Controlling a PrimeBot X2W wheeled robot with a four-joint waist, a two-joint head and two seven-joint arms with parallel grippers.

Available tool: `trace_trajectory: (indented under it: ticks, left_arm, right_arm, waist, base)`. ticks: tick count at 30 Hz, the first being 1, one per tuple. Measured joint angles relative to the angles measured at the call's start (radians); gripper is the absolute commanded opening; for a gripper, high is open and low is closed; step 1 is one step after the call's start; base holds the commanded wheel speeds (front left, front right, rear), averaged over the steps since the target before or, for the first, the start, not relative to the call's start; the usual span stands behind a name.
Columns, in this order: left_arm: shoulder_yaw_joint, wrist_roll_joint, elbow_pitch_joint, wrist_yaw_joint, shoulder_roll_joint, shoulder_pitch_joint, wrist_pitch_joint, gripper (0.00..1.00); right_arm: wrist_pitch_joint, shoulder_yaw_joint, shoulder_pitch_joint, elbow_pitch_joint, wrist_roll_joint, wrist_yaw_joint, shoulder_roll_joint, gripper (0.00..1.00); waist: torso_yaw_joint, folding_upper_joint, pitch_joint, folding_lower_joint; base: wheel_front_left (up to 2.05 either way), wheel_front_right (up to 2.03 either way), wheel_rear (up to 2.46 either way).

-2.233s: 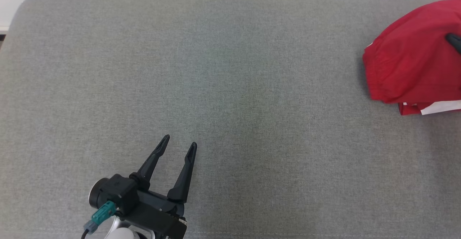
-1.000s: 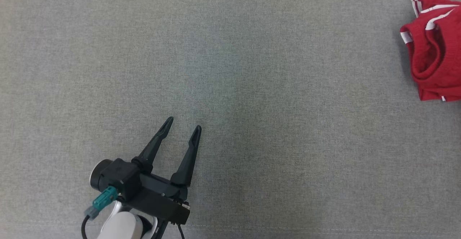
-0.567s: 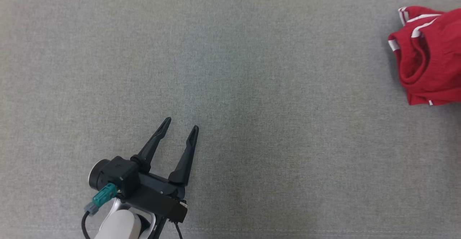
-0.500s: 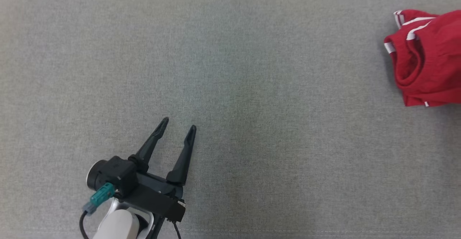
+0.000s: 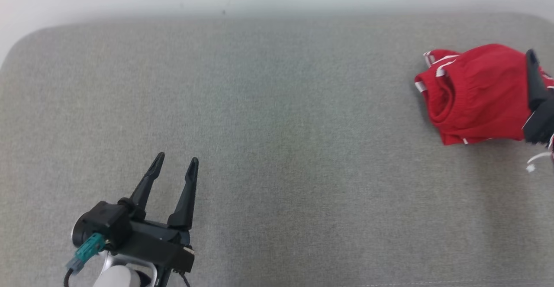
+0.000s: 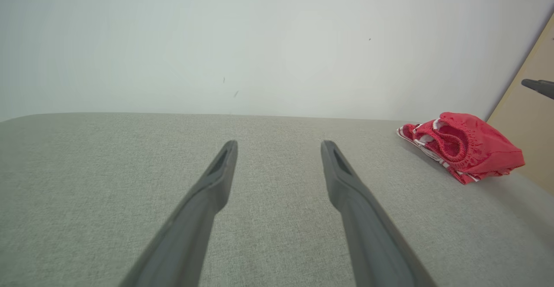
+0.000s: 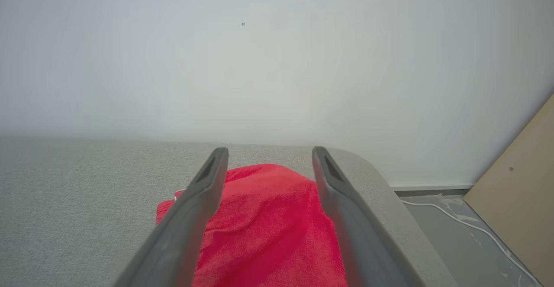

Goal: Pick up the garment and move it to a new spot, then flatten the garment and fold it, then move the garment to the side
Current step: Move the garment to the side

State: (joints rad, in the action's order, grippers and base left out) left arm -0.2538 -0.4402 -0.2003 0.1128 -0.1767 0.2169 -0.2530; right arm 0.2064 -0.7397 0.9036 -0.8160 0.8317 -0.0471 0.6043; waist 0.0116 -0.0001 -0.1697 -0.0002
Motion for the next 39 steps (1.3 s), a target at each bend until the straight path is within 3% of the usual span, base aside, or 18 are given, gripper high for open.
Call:
trace_trajectory:
  ticks: [10, 17, 23, 25, 39]
  left_arm:
    - [0.063, -0.006, 0.056, -0.035, -0.005, -0.114, 0.000, 1.00]
    - [0.087, -0.010, 0.089, -0.044, 0.017, -0.175, 0.000, 1.00]
    - [0.108, -0.031, 0.110, -0.044, 0.025, -0.198, 0.000, 1.00]
    - [0.145, -0.053, 0.123, -0.051, 0.034, -0.251, 0.000, 1.00]
    - [0.175, 0.009, 0.141, -0.078, 0.026, -0.256, 0.000, 1.00]
  right_arm:
    - [0.042, 0.018, -0.240, 0.208, 0.019, -0.016, -0.006, 1.00]
    - [0.043, 0.076, -0.416, 0.363, 0.042, -0.040, 0.038, 1.00]
    - [0.043, 0.154, -0.561, 0.558, 0.013, -0.069, 0.030, 1.00]
    - [0.043, 0.227, -0.653, 0.664, -0.035, -0.076, 0.005, 1.00]
    - [0.047, 0.454, -0.816, 0.785, -0.185, -0.077, -0.082, 1.00]
  waist:
    - [-0.062, 0.0000, 0.113, -0.0001]
    - [-0.092, -0.0001, 0.159, -0.0002]
    - [-0.098, 0.0001, 0.176, 0.0000]
    - [-0.102, 0.0001, 0.184, 0.0000]
    - [-0.083, 0.0001, 0.173, 0.0001]
  base:
    - [0.00, 0.00, 0.00]
    - [0.00, 0.00, 0.00]
    - [0.00, 0.00, 0.00]
    - [0.00, 0.00, 0.00]
    - [0.00, 0.00, 0.00]
